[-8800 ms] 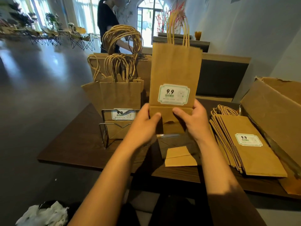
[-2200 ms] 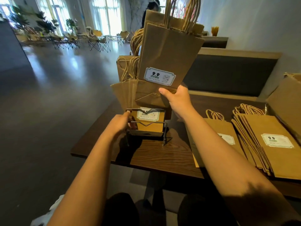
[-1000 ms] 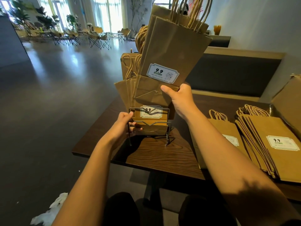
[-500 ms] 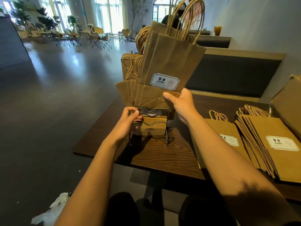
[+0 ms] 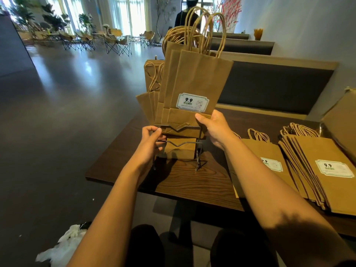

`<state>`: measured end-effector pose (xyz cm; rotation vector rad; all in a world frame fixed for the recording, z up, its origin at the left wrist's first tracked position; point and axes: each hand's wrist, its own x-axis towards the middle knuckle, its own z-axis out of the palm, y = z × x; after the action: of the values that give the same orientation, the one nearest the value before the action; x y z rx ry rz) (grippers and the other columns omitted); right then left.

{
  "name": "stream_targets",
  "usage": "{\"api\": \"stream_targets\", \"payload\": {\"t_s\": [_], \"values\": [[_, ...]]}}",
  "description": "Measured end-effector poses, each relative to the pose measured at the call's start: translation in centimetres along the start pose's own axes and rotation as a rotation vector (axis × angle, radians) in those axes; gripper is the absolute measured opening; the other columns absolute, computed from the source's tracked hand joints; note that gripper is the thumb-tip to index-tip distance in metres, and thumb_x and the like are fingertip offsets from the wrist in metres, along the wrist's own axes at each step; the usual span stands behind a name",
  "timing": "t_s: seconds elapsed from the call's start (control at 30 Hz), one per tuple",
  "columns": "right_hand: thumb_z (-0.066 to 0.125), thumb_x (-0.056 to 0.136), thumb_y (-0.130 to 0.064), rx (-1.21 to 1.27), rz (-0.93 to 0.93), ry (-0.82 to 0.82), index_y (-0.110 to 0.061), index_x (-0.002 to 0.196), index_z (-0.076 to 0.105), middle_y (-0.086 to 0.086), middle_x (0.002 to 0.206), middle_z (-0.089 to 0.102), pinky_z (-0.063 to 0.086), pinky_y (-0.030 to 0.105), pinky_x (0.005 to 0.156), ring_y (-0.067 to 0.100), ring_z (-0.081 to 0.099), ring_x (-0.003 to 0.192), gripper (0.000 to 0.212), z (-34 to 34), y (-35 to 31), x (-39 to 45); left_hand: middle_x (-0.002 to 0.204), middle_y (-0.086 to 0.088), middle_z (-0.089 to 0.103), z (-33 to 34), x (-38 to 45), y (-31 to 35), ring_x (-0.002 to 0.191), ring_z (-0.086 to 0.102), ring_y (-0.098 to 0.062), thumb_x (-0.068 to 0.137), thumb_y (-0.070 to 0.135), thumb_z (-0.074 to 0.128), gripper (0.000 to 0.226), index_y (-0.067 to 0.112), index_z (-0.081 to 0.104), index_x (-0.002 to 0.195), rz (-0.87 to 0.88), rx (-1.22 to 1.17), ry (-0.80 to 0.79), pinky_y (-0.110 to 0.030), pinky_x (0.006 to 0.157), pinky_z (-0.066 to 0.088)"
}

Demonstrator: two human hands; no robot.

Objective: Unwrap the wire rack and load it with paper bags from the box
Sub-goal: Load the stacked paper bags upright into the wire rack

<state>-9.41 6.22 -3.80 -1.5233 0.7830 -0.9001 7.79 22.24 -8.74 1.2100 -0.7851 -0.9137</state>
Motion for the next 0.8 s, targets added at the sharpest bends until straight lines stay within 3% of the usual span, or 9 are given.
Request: {"api": "stream_targets", "payload": {"t_s": [0.13, 0.23, 0.37, 0.47, 0.63, 0.8], "values": [[0.068, 0.091, -0.032, -0.018, 0.017, -0.018, -0.026, 0.119, 0.062, -0.001, 0.119, 0.073, 0.053, 0.051, 0.102, 0.021, 0.069, 0.112, 0.029, 1.2, -0.4, -0.1, 0.129, -0.020, 0.060, 0.0, -0.1, -0.6, 0.110, 0.064, -0.025, 0.087, 0.055, 0.058, 0.044, 0.031, 0.047, 0.123, 0.024, -0.019, 0.034, -0.034, 0.091, 0.049], [0.064, 0.099, -0.026, 0.018, 0.047, -0.002, -0.027, 0.118, 0.059, -0.001, 0.121, 0.071, 0.054, 0.049, 0.102, 0.019, 0.068, 0.114, 0.020, 1.9, 0.0, -0.4, 0.121, -0.015, 0.058, 0.0, -0.2, -0.7, 0.102, 0.059, -0.022, 0.088, 0.051, 0.059, 0.044, 0.033, 0.046, 0.126, 0.024, -0.027, 0.023, -0.029, 0.083, 0.047], [0.062, 0.100, -0.028, -0.055, -0.019, 0.067, -0.032, 0.115, 0.059, -0.005, 0.122, 0.070, 0.052, 0.049, 0.103, 0.017, 0.066, 0.115, 0.016, 2.4, 0.0, -0.6, 0.122, -0.007, 0.058, -0.1, -0.3, -1.2, 0.109, 0.057, -0.022, 0.100, 0.048, 0.053, 0.039, 0.029, 0.048, 0.133, 0.030, 0.024, -0.002, -0.031, 0.086, 0.045], [0.062, 0.100, -0.029, -0.066, -0.076, 0.119, -0.028, 0.117, 0.060, -0.004, 0.121, 0.069, 0.053, 0.048, 0.103, 0.017, 0.065, 0.113, 0.017, 2.8, -0.3, -0.8, 0.131, -0.010, 0.064, -0.3, -0.4, -1.4, 0.123, 0.062, -0.026, 0.092, 0.058, 0.053, 0.043, 0.028, 0.052, 0.122, -0.008, 0.035, -0.003, -0.038, 0.093, 0.045], [0.064, 0.099, -0.023, 0.080, -0.019, 0.100, -0.023, 0.117, 0.061, 0.002, 0.118, 0.073, 0.055, 0.050, 0.100, 0.021, 0.070, 0.110, 0.018, 2.2, -0.3, -0.7, 0.126, -0.017, 0.070, -0.5, -0.2, -1.2, 0.125, 0.061, -0.038, 0.095, 0.058, 0.046, 0.042, 0.020, 0.056, 0.111, -0.060, -0.011, -0.034, -0.054, 0.110, 0.039], [0.058, 0.102, -0.012, 0.196, 0.052, -0.006, -0.023, 0.118, 0.060, 0.005, 0.126, 0.070, 0.054, 0.047, 0.102, 0.021, 0.067, 0.116, 0.019, 1.7, -0.3, -0.5, 0.114, -0.017, 0.065, -0.3, -0.4, -0.8, 0.115, 0.060, -0.032, 0.088, 0.062, 0.049, 0.038, 0.024, 0.054, 0.088, -0.073, -0.028, -0.007, -0.045, 0.094, 0.041]]}}
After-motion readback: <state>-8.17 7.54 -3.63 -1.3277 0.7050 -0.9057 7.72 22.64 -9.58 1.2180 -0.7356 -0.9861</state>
